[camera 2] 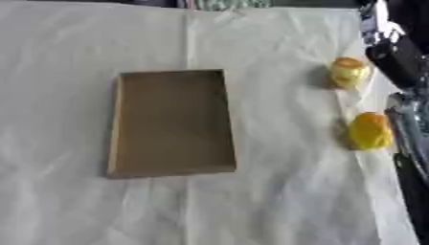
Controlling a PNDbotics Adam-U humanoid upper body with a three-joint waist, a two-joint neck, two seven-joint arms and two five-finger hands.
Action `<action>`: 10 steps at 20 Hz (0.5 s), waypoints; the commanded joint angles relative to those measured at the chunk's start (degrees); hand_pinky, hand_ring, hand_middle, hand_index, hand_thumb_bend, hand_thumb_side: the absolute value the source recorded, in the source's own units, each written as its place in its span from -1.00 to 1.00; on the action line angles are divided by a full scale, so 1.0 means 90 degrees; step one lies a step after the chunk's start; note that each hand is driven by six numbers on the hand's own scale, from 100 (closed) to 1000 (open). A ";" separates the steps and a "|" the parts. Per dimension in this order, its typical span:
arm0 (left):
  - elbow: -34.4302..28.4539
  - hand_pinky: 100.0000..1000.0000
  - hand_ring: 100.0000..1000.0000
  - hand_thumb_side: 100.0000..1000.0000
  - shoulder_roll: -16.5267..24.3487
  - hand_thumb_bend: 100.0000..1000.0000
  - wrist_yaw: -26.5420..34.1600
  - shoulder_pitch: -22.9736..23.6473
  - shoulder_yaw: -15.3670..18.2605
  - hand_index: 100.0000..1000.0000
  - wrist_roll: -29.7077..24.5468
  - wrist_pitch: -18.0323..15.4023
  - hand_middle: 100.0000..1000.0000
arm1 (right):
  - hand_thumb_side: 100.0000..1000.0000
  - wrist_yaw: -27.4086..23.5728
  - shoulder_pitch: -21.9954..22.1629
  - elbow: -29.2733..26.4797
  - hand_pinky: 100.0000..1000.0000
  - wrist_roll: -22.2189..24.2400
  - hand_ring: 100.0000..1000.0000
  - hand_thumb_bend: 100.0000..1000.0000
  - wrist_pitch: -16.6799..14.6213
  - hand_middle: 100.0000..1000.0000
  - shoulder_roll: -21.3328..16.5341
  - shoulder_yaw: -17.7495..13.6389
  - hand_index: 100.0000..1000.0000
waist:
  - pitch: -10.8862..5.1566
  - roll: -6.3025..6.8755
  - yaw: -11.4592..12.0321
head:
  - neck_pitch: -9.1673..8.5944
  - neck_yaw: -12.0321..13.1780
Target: Pick up objects on the table and place them in the box.
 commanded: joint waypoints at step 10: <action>-0.0113 0.72 0.53 -0.14 0.0292 -0.35 -0.0067 0.0053 0.0004 0.60 -0.0019 -0.0021 0.51 | -0.53 0.0905 0.0700 -0.0105 0.73 -0.0049 0.71 -1.00 -0.0234 0.44 -0.2440 0.0077 0.67 | -0.0155 -0.0057 -0.0094 | 0.0032 0.0022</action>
